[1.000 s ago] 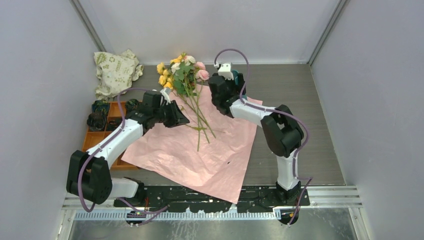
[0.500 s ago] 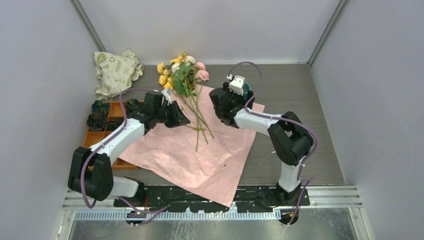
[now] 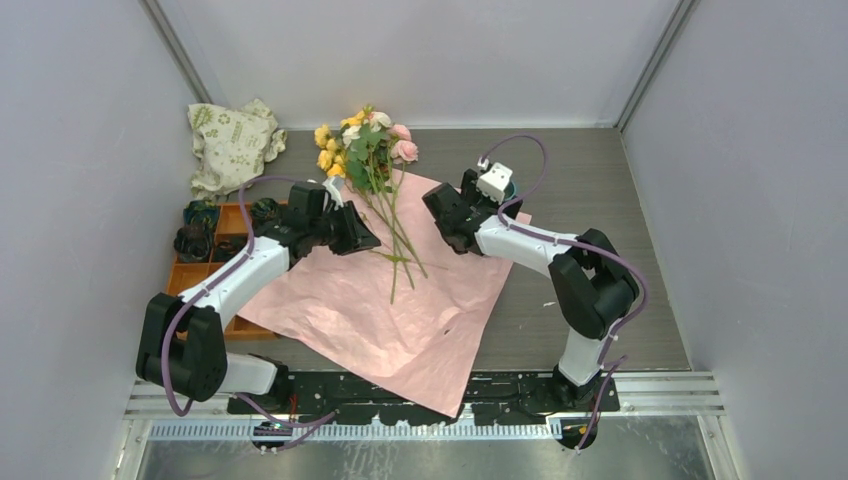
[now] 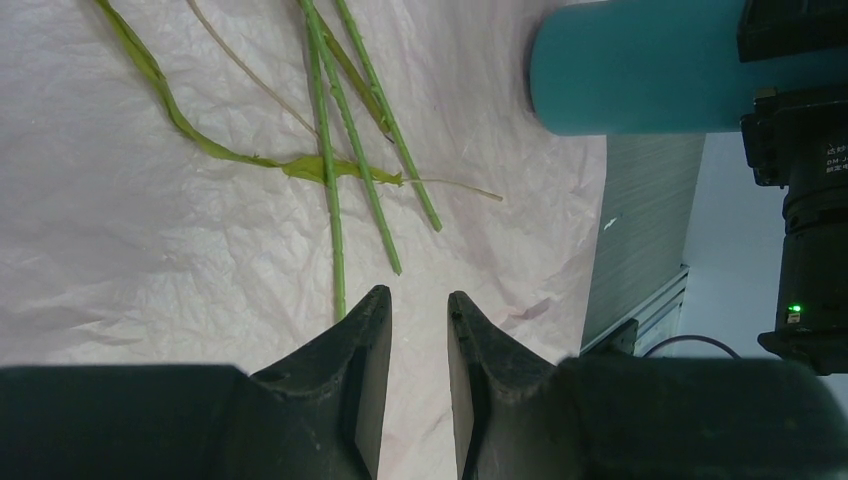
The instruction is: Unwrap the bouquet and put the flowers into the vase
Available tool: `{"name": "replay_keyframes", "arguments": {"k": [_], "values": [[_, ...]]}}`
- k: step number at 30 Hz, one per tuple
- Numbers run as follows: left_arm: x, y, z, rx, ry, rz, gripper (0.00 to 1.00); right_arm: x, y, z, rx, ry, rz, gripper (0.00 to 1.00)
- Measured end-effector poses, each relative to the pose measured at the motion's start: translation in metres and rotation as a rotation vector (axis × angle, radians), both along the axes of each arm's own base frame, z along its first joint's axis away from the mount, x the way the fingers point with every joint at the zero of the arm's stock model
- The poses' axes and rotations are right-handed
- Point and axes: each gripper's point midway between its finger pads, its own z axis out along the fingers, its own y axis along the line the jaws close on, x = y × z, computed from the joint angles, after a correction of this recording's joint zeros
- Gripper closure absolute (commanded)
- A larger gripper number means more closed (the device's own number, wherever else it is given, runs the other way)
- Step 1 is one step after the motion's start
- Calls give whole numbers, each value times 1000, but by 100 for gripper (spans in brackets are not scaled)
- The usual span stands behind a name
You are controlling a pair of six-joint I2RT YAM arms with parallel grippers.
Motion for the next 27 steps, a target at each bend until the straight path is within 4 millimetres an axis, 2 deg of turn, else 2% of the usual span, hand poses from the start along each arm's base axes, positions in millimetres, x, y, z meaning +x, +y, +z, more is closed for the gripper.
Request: {"name": "replay_keyframes", "arguments": {"k": [8,11,19,27], "values": [[0,2,-1,10,3,8,72,-10,-1,0,3,29,10,20],[-1,3,-3,17,8,13,72,-15,2,-1,-5,45,21,18],[-4,5,-8,24,21,16,72,-26,13,-1,-23,72,54,1],[-7,6,-13,28,34,16,72,-45,27,-8,-48,124,109,1]]}}
